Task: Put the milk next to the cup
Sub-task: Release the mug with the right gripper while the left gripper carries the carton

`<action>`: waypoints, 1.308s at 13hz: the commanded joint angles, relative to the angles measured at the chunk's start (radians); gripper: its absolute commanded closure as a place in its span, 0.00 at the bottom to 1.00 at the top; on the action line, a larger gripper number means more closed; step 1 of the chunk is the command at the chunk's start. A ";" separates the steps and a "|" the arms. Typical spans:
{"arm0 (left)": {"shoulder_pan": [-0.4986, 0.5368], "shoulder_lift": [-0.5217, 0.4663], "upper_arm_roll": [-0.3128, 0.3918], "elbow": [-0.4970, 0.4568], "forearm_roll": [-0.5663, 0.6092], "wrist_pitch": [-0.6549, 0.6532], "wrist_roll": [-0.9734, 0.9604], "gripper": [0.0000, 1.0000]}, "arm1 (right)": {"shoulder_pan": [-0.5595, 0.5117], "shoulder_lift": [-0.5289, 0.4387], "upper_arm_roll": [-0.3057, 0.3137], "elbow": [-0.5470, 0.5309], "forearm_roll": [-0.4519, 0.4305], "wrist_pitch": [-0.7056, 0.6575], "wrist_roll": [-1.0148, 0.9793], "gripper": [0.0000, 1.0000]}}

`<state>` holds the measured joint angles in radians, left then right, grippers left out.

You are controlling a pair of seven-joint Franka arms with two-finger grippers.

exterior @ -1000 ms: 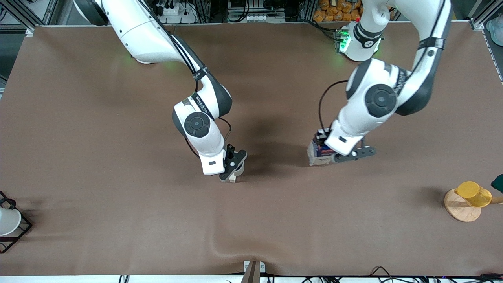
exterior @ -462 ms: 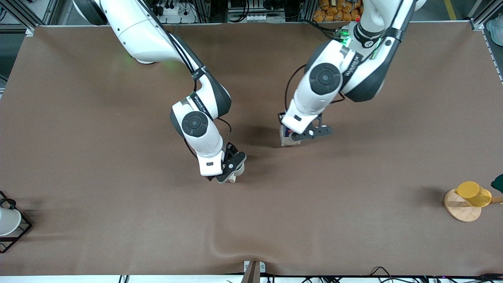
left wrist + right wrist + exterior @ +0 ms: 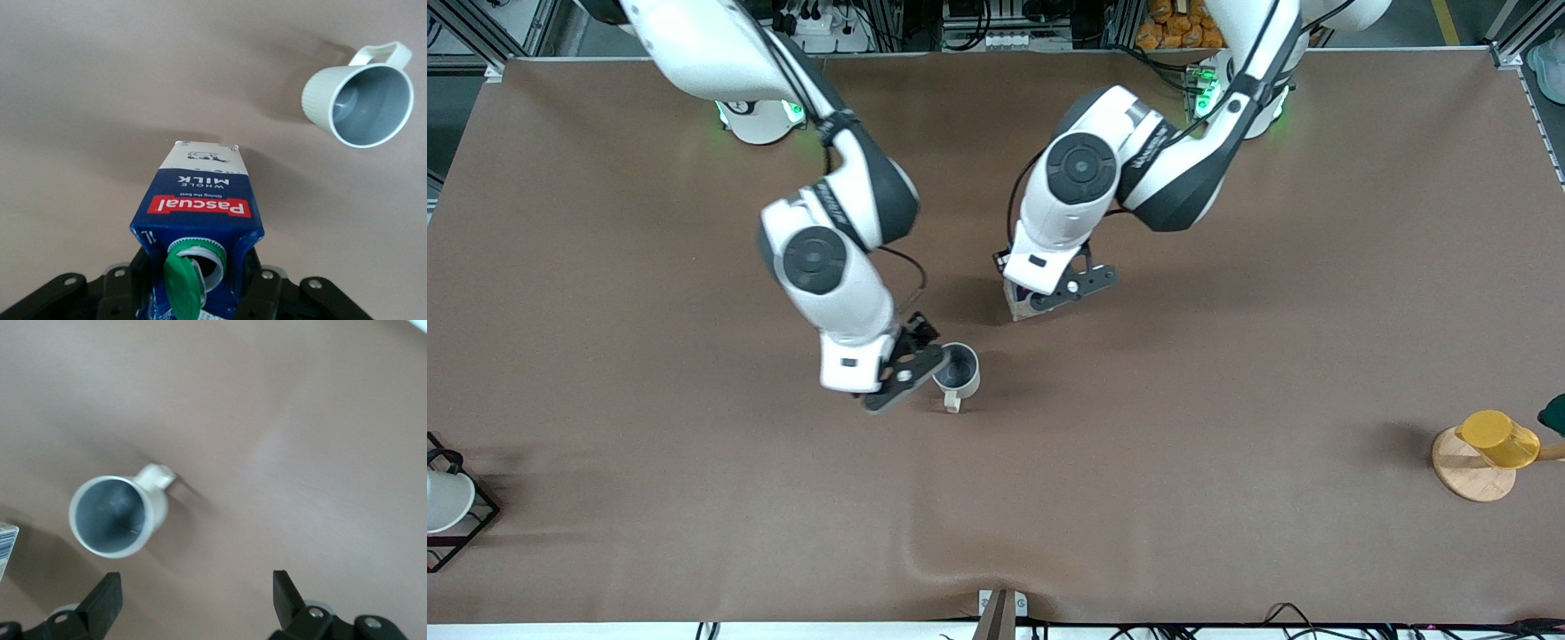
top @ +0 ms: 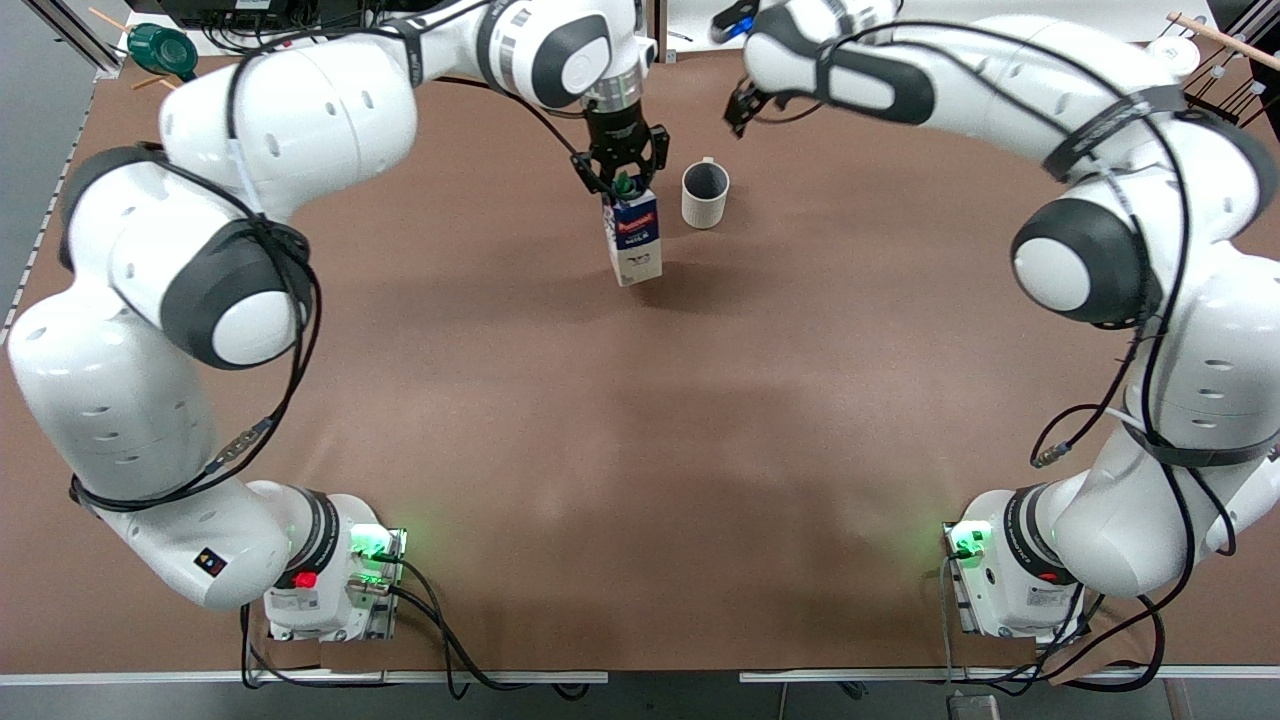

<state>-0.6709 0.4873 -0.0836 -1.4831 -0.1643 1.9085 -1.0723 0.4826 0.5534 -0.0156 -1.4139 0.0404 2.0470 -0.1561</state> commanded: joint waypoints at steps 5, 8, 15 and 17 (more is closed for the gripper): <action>-0.085 0.111 0.015 0.165 0.026 -0.035 0.062 0.45 | -0.220 -0.142 0.019 -0.129 0.009 -0.079 -0.028 0.00; -0.104 0.131 0.021 0.191 0.029 -0.029 0.172 0.46 | -0.318 -0.196 0.019 -0.149 0.015 -0.160 -0.091 0.00; -0.104 0.149 0.038 0.210 0.031 0.032 0.261 0.46 | -0.400 -0.322 0.011 -0.148 0.053 -0.298 -0.097 0.00; -0.104 0.154 0.035 0.208 0.031 0.067 0.258 0.46 | -0.445 -0.346 0.011 -0.148 0.050 -0.339 -0.099 0.00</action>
<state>-0.7628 0.6149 -0.0565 -1.3101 -0.1524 1.9508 -0.8171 0.0911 0.2657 -0.0182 -1.5174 0.0872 1.7332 -0.2442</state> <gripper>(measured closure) 0.458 0.000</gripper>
